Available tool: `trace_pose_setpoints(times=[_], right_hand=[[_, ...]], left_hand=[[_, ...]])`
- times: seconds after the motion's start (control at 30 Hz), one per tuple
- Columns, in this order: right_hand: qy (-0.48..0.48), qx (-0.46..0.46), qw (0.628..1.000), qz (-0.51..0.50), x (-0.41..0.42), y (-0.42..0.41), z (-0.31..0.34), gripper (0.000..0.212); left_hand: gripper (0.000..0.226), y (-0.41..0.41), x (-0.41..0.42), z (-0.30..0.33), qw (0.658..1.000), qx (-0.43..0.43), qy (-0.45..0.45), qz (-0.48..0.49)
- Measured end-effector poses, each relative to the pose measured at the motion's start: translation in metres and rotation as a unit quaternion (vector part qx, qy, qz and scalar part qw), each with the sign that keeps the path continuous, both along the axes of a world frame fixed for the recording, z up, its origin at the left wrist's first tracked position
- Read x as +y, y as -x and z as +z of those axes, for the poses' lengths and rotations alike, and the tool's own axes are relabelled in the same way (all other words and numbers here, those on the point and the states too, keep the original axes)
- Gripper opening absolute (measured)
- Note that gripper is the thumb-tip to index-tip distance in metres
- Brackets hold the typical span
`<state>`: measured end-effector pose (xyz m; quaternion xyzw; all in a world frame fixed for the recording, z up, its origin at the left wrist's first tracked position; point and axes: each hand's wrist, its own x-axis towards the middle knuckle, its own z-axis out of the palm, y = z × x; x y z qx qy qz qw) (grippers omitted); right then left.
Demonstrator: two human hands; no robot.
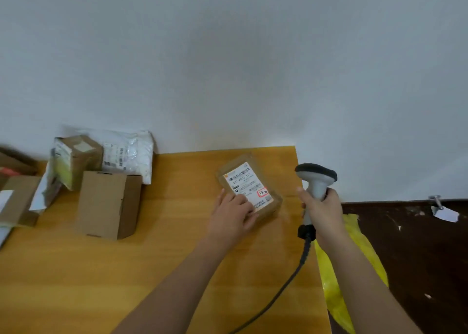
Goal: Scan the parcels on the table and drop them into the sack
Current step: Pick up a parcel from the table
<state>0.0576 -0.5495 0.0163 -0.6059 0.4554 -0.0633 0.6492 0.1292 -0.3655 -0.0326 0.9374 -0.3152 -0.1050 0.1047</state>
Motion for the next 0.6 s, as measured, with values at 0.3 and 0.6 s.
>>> trace_pose_setpoints(times=[0.3, 0.6], right_hand=[[-0.033, 0.024, 0.978, 0.203, 0.117, -0.024, -0.024, 0.025], [-0.053, 0.062, 0.956, 0.282, 0.196, 0.0, -0.035, 0.024]], left_hand=[[0.083, 0.045, 0.124, 0.002, 0.889, 0.022, 0.069, 0.451], [0.112, 0.097, 0.189, -0.035, 0.676, 0.346, 0.26, 0.596]])
